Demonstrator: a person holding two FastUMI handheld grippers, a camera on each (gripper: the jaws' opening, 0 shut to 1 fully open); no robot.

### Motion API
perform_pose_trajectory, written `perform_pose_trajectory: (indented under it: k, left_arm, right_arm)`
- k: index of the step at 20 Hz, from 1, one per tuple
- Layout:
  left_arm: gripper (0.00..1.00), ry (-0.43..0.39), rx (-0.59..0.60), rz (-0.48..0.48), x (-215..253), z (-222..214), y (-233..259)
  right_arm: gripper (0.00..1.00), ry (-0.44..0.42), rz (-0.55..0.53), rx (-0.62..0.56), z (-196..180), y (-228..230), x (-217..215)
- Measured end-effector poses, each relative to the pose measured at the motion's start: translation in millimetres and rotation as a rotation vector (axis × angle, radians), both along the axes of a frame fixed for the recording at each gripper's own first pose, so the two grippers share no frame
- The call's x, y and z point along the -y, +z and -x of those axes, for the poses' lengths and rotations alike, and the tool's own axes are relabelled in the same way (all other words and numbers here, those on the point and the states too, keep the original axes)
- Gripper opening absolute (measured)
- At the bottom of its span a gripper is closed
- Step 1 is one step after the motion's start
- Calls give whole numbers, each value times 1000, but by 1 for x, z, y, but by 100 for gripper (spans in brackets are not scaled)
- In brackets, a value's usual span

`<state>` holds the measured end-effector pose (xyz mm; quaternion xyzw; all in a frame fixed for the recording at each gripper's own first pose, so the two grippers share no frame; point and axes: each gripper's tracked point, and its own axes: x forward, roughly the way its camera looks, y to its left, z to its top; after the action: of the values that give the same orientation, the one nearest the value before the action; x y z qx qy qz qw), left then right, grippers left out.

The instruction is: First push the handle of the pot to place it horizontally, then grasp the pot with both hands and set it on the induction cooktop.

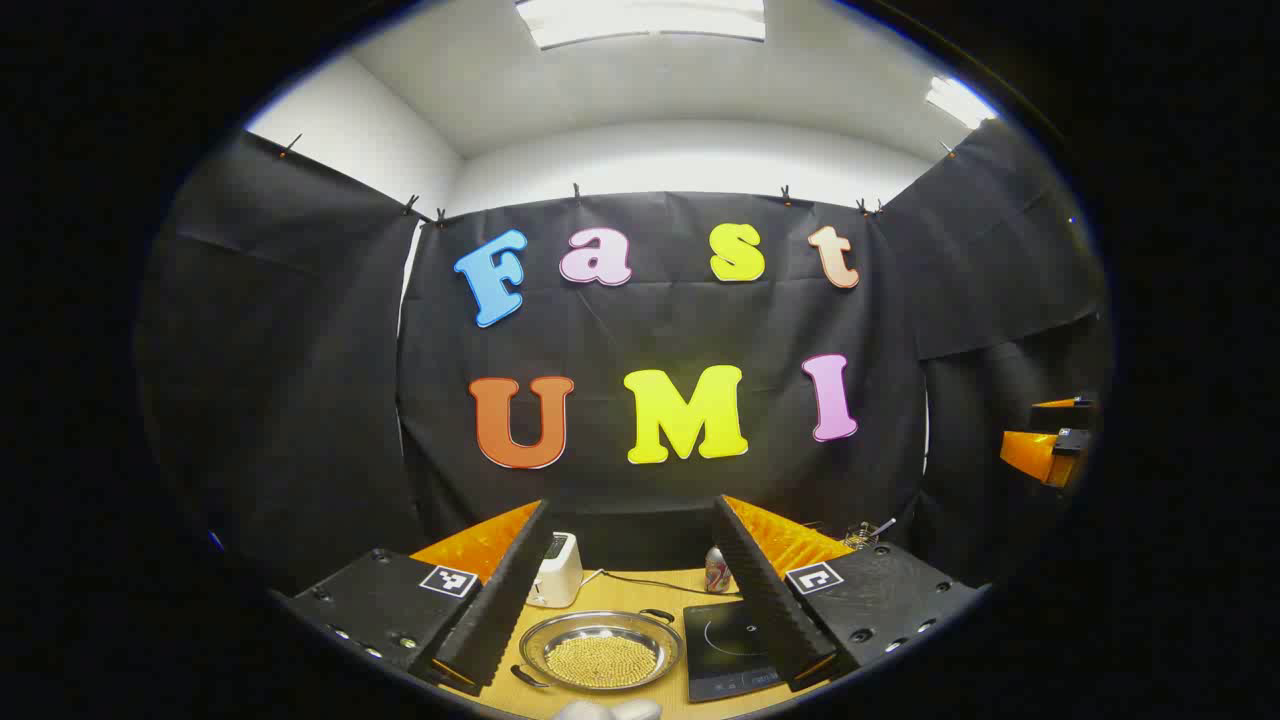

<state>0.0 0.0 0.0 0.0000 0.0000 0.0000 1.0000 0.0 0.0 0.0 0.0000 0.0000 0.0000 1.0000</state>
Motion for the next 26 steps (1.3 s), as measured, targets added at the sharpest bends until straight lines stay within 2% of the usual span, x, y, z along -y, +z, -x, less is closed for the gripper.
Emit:
perform_pose_trajectory:
  k: [22,23,24,26]
  left_arm:
    - [96,-2,-3,-9,-16,-2,-8]
    - [100,-10,-7,-12,-15,-2,-9]
    - [80,-26,-18,-19,-13,-3,-12]
    - [39,-130,-39,2,6,-1,-17]
  right_arm:
    - [98,-5,8,-11,0,-1,-16]
    - [98,-8,10,-12,0,0,-15]
    - [98,-8,11,-13,-2,-1,-15]
    - [99,-2,8,-15,-2,-2,-16]
